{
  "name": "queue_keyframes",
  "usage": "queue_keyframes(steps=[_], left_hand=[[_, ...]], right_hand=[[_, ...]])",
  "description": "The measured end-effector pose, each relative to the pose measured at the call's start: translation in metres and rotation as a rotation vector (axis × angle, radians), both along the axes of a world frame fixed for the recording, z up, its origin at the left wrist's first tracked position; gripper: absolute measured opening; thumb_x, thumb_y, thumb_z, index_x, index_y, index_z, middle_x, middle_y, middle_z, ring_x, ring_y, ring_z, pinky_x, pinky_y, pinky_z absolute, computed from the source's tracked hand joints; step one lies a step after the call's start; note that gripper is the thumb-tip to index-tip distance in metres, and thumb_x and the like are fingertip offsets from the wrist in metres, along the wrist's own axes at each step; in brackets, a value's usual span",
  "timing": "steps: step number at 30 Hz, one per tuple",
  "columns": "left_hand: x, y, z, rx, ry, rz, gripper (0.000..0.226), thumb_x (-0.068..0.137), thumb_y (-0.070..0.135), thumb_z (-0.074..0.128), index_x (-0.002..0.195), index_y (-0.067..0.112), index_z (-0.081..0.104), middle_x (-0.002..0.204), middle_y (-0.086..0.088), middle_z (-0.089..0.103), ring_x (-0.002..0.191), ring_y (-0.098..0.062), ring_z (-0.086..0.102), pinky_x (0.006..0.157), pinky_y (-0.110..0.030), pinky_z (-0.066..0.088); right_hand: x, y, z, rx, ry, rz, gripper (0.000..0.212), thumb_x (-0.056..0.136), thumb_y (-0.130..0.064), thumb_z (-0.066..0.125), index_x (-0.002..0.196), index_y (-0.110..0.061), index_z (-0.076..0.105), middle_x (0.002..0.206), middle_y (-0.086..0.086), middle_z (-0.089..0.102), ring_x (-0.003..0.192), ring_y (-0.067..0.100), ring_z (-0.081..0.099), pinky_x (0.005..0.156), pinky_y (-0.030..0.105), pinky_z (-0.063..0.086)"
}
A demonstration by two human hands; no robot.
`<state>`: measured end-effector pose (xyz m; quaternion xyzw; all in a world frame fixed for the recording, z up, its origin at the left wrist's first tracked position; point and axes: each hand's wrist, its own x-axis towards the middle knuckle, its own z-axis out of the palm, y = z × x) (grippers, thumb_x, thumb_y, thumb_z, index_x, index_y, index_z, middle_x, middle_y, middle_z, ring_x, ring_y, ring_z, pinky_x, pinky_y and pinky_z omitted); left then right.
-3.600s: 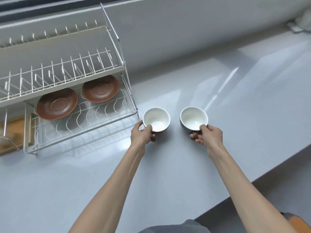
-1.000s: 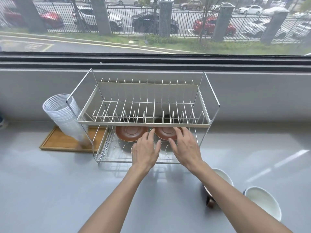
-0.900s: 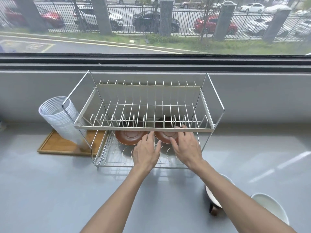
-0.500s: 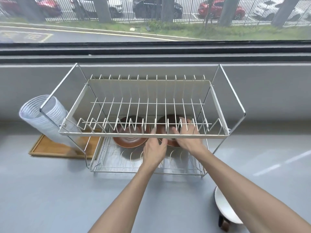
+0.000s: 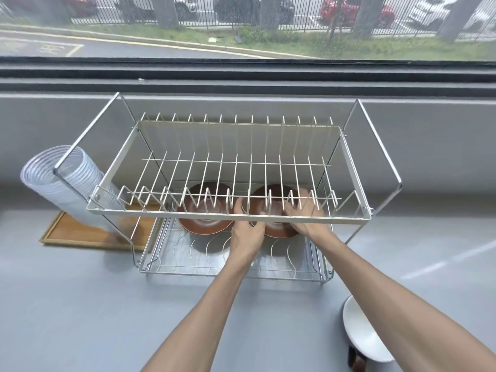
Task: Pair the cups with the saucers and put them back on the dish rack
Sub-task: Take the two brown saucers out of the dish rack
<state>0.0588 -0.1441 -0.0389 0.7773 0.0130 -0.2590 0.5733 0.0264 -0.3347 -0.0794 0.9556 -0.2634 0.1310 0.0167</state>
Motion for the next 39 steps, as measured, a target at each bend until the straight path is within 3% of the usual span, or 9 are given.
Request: queue_keyframes(steps=[1, 2, 4, 5, 8, 12, 18, 29, 39], left_hand=[[-0.002, 0.002, 0.005, -0.014, -0.014, 0.005, 0.084, 0.075, 0.059, 0.059, 0.145, 0.057, 0.013, 0.132, -0.001, 0.063, 0.112, -0.027, 0.066, 0.101, -0.049, 0.052], [-0.006, 0.005, 0.009, -0.035, -0.017, 0.012, 0.086, 0.079, 0.056, 0.061, 0.15, 0.051, 0.012, 0.124, 0.002, 0.065, 0.109, -0.024, 0.066, 0.101, -0.049, 0.052], [-0.013, 0.013, 0.013, -0.068, -0.011, 0.025, 0.085, 0.085, 0.048, 0.063, 0.154, 0.041, 0.014, 0.123, 0.004, 0.063, 0.111, -0.021, 0.064, 0.101, -0.048, 0.052], [-0.016, 0.017, 0.015, -0.084, -0.017, 0.03, 0.082, 0.086, 0.045, 0.063, 0.153, 0.038, 0.017, 0.129, 0.0, 0.06, 0.115, -0.022, 0.062, 0.101, -0.049, 0.052], [-0.028, 0.034, 0.023, -0.089, -0.035, 0.02, 0.081, 0.085, 0.049, 0.064, 0.152, 0.038, 0.02, 0.136, -0.004, 0.053, 0.123, -0.028, 0.058, 0.102, -0.05, 0.051], [-0.05, 0.056, 0.03, -0.107, -0.021, 0.03, 0.089, 0.074, 0.056, 0.064, 0.151, 0.047, 0.02, 0.14, -0.006, 0.052, 0.127, -0.024, 0.055, 0.101, -0.051, 0.052], [-0.093, 0.091, 0.038, -0.132, -0.054, 0.022, 0.077, 0.093, 0.036, 0.06, 0.155, 0.042, 0.015, 0.136, -0.002, 0.055, 0.112, -0.02, 0.063, 0.092, -0.044, 0.058], [-0.206, 0.156, 0.036, -0.142, -0.054, -0.039, 0.082, 0.081, 0.06, 0.058, 0.151, 0.051, 0.017, 0.126, 0.004, 0.06, 0.079, 0.006, 0.07, 0.1, -0.048, 0.053], [-0.277, 0.136, 0.013, -0.125, 0.004, -0.252, 0.07, 0.096, 0.048, 0.057, 0.153, 0.048, 0.018, 0.13, 0.001, 0.061, 0.085, 0.001, 0.071, 0.096, -0.044, 0.057]], right_hand=[[-0.009, 0.026, 0.027, 0.338, 0.159, 0.043, 0.029, 0.104, -0.03, 0.031, 0.123, -0.02, 0.049, 0.095, 0.004, 0.079, 0.075, 0.019, 0.074, 0.064, 0.026, 0.058], [-0.012, 0.04, 0.054, 0.609, 0.08, -0.025, 0.034, 0.105, -0.033, 0.029, 0.127, -0.017, 0.049, 0.106, 0.008, 0.077, 0.094, 0.021, 0.074, 0.079, 0.03, 0.057], [-0.012, 0.05, 0.06, 0.658, 0.009, -0.135, 0.049, 0.104, -0.036, 0.04, 0.141, -0.004, 0.04, 0.135, 0.024, 0.059, 0.129, 0.036, 0.053, 0.107, 0.04, 0.039], [-0.012, 0.051, 0.058, 0.671, 0.034, -0.103, 0.053, 0.102, -0.034, 0.046, 0.143, -0.001, 0.038, 0.138, 0.028, 0.053, 0.131, 0.041, 0.047, 0.107, 0.043, 0.036], [-0.029, 0.066, 0.072, 0.778, -0.01, -0.111, 0.05, 0.096, -0.033, 0.052, 0.137, -0.003, 0.046, 0.124, 0.025, 0.062, 0.118, 0.043, 0.055, 0.094, 0.042, 0.044], [-0.058, 0.086, 0.079, 0.829, -0.021, -0.111, 0.053, 0.095, -0.039, 0.052, 0.135, -0.005, 0.049, 0.133, 0.023, 0.058, 0.126, 0.038, 0.051, 0.104, 0.043, 0.041], [-0.113, 0.121, 0.089, 0.944, -0.139, -0.124, 0.058, 0.088, -0.042, 0.056, 0.141, -0.022, 0.046, 0.135, 0.006, 0.059, 0.128, 0.026, 0.053, 0.106, 0.041, 0.042], [-0.24, 0.186, 0.074, 1.073, -0.241, -0.198, 0.049, 0.088, -0.039, 0.058, 0.134, -0.026, 0.052, 0.128, -0.001, 0.062, 0.123, 0.019, 0.054, 0.105, 0.039, 0.043], [-0.347, 0.19, 0.046, 1.085, -0.427, -0.442, 0.042, 0.09, -0.035, 0.062, 0.13, -0.025, 0.056, 0.123, -0.001, 0.064, 0.12, 0.016, 0.056, 0.103, 0.036, 0.046]])
